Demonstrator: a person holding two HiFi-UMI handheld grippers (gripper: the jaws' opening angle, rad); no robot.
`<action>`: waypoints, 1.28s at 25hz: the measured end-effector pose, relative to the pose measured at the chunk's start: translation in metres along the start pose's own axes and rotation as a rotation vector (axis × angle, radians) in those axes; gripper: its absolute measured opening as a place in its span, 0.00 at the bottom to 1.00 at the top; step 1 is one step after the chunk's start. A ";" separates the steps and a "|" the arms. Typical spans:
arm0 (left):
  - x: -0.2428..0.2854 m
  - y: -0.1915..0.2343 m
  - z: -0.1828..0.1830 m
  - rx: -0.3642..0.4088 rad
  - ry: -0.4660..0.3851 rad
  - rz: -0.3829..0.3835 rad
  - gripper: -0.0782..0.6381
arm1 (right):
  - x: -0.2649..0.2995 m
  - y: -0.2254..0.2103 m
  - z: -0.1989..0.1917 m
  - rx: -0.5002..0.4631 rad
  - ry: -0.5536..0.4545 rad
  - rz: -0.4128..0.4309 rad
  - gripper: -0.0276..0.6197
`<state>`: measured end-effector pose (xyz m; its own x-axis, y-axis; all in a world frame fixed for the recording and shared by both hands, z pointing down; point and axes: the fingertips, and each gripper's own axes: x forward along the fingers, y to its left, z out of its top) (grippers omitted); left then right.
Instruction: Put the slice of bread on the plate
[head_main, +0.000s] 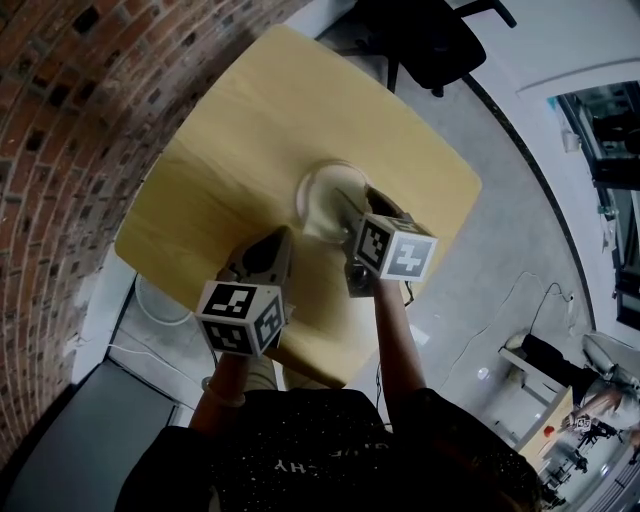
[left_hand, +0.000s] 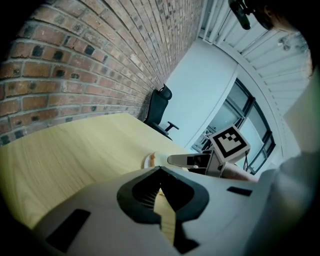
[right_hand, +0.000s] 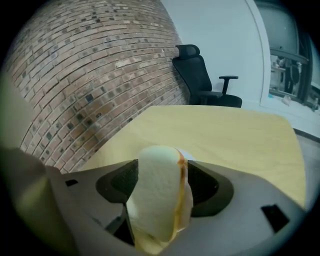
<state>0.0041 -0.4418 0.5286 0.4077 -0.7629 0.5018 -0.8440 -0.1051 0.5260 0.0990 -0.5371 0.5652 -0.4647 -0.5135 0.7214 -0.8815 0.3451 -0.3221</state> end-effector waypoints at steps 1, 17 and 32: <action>0.000 -0.001 0.000 0.002 0.001 -0.002 0.12 | -0.001 -0.005 0.000 -0.014 -0.012 -0.025 0.50; -0.033 -0.087 0.025 0.196 -0.042 -0.118 0.12 | -0.161 0.044 0.014 0.070 -0.447 0.151 0.06; -0.107 -0.148 0.030 0.334 -0.130 -0.195 0.12 | -0.262 0.086 -0.016 0.054 -0.552 0.176 0.06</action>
<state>0.0754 -0.3635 0.3764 0.5420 -0.7802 0.3124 -0.8306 -0.4407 0.3404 0.1464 -0.3605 0.3586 -0.5664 -0.7908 0.2322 -0.7834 0.4291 -0.4496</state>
